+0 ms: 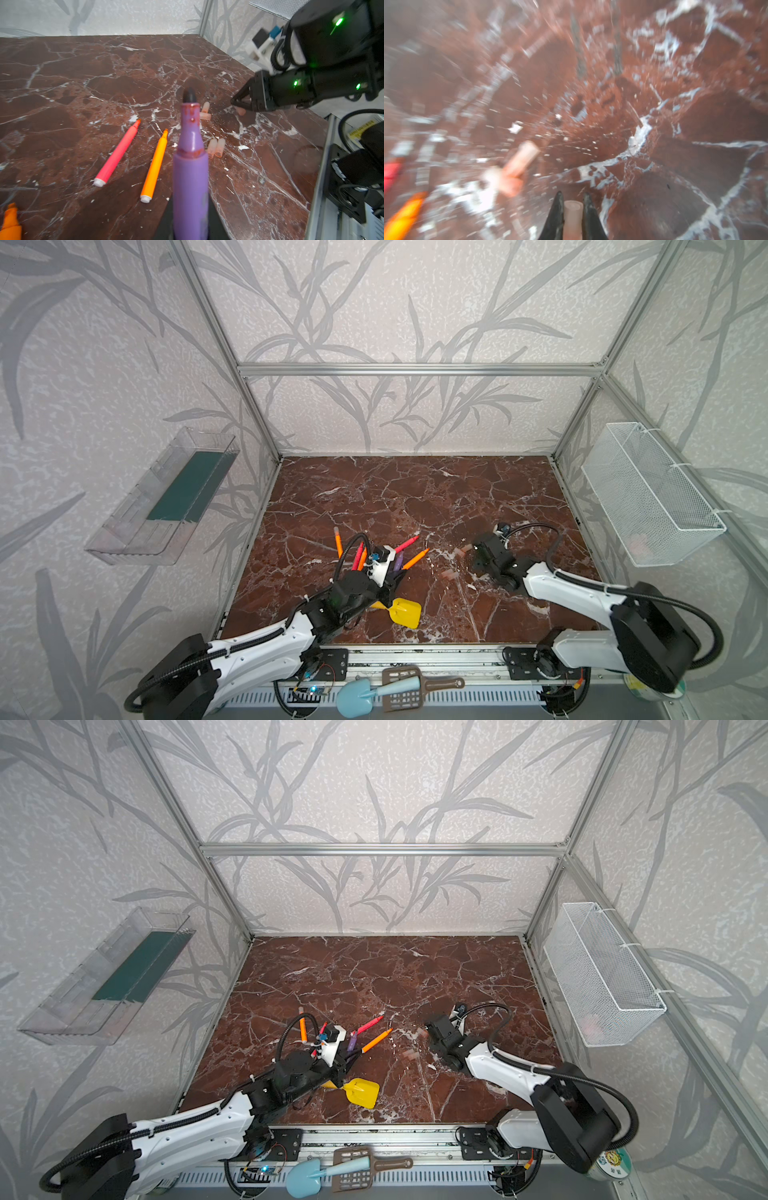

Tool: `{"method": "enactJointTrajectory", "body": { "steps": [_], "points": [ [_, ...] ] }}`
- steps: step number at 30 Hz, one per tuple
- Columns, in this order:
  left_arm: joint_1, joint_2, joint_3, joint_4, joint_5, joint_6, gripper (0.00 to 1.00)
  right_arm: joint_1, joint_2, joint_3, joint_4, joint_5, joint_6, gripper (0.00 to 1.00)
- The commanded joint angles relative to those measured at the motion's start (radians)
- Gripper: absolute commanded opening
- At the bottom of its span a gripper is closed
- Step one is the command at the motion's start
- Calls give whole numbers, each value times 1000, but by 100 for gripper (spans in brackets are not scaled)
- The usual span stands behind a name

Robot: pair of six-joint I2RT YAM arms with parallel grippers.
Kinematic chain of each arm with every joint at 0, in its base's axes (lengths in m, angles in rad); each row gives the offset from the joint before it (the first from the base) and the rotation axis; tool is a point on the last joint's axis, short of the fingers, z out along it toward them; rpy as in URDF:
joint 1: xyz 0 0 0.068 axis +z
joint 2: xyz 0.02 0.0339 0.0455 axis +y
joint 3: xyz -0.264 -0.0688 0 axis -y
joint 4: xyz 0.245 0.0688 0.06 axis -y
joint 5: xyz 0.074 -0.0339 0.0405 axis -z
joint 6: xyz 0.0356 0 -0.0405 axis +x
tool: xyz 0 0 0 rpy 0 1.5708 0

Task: Insert the pens into the pen caps
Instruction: 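Lift the pink cap with the right gripper and carry it above the purple marker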

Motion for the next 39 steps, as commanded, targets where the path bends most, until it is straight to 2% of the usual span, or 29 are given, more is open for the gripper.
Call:
{"method": "enactJointTrajectory", "body": {
  "steps": [1,6,10,14,22,28,39],
  "points": [
    [2,45,38,91,114,12,0,0,-174,-10,-23,-71,-35,0],
    [-1,147,61,204,183,-34,0,5,-395,-98,278,-242,-98,0],
    [-5,216,75,308,251,-93,0,6,-476,-114,394,-312,-93,0],
    [-10,263,91,357,283,-127,0,33,-494,-123,508,-352,-89,0],
    [-16,280,96,374,257,-148,0,203,-380,-87,663,-220,-178,0],
    [-19,281,97,366,246,-146,0,260,-260,-69,814,-197,-190,0],
    [-21,285,98,362,240,-139,0,334,-115,-11,892,-146,-195,0]
  ]
}}
